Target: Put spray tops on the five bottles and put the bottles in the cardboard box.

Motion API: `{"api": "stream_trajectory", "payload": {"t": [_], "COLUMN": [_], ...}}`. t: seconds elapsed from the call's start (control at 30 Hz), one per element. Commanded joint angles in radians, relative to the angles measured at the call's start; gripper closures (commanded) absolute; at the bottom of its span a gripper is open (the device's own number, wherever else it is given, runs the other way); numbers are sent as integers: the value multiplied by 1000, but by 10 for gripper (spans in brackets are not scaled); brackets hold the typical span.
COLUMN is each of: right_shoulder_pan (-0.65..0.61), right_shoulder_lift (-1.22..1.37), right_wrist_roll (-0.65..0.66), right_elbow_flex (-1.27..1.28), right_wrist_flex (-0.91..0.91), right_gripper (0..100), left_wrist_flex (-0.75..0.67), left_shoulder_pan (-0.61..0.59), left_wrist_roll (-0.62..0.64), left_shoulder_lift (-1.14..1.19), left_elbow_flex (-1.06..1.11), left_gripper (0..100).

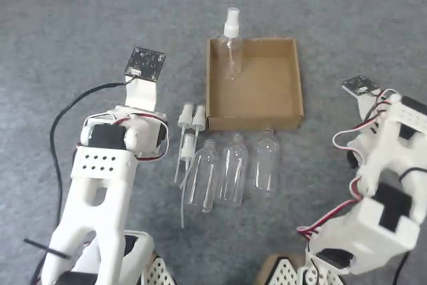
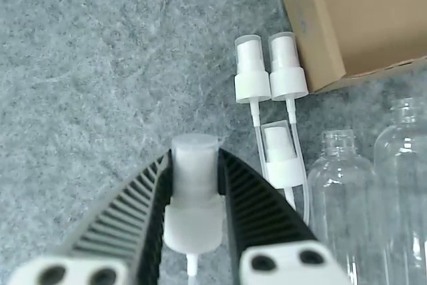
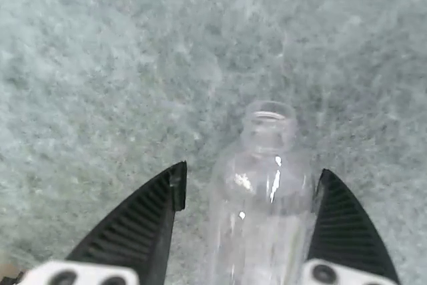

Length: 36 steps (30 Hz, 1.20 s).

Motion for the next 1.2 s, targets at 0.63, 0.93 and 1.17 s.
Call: {"api": "stream_trajectory", "payload": {"t": [0.63,0.93,1.17], "right_shoulder_pan": [36,-348,-823], "right_shoulder_lift": [-38,-535,-759], "right_wrist_roll": [34,-304,-563], "right_elbow_flex": [-172,-140,-25], "right_wrist_flex": [44,131,21], "right_gripper": [990,994,994], "left_wrist_flex": [-23,61,51], "left_shoulder_pan": [-5,-6,-20], "left_wrist_roll": [6,9,15], "left_shoulder_lift": [-72,-374,-494], "left_elbow_flex": [-12,-81,-171], "left_gripper": [988,989,989]}}
